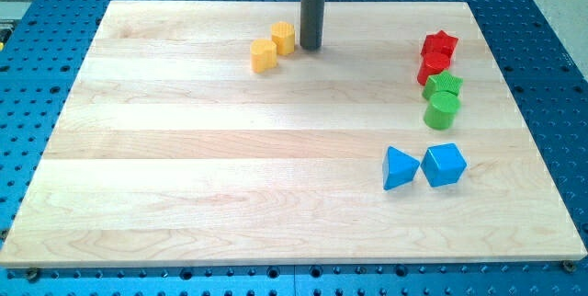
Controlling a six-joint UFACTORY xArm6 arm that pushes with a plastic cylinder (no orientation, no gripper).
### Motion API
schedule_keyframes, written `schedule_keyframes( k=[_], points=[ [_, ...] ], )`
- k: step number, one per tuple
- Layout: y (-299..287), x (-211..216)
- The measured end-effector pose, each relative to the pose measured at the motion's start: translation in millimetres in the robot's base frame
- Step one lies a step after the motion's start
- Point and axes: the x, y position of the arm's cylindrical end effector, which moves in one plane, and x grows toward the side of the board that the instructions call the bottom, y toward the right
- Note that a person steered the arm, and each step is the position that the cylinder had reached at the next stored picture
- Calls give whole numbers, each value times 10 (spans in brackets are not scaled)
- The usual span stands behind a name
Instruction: Move hexagon on left side of triangle
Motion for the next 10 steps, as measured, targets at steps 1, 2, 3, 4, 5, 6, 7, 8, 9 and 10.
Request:
schedule_keyframes(
  k=[1,2,3,4,5,6,7,8,9,10],
  points=[
    [-445,-301],
    [-531,493],
    [-203,1284],
    [-106,1556],
    [195,1260],
    [289,1582],
    [323,2052],
    [322,1866],
    [500,2103],
    [631,2287]
  ],
)
